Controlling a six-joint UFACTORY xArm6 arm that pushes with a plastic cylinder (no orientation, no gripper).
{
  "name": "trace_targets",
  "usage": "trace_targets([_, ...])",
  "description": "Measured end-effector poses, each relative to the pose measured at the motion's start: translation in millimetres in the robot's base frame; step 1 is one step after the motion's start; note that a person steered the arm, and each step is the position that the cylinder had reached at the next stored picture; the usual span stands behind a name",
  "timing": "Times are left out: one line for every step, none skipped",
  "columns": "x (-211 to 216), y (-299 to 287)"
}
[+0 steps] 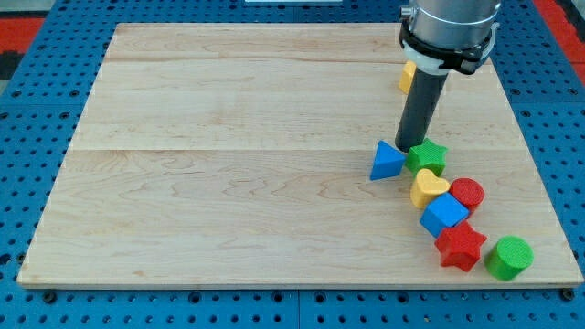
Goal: Push the yellow hexagon into the green star
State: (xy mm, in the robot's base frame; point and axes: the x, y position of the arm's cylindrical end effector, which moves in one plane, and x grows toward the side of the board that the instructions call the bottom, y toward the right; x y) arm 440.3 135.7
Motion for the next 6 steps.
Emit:
trace_targets([-28.8, -51.5])
trace_targets([-28.8, -108.8])
trace_targets([19.2, -80.4])
trace_targets([34.4, -32.8])
trace_targets([30.2, -36.1])
trace_targets([-18.7, -92.6])
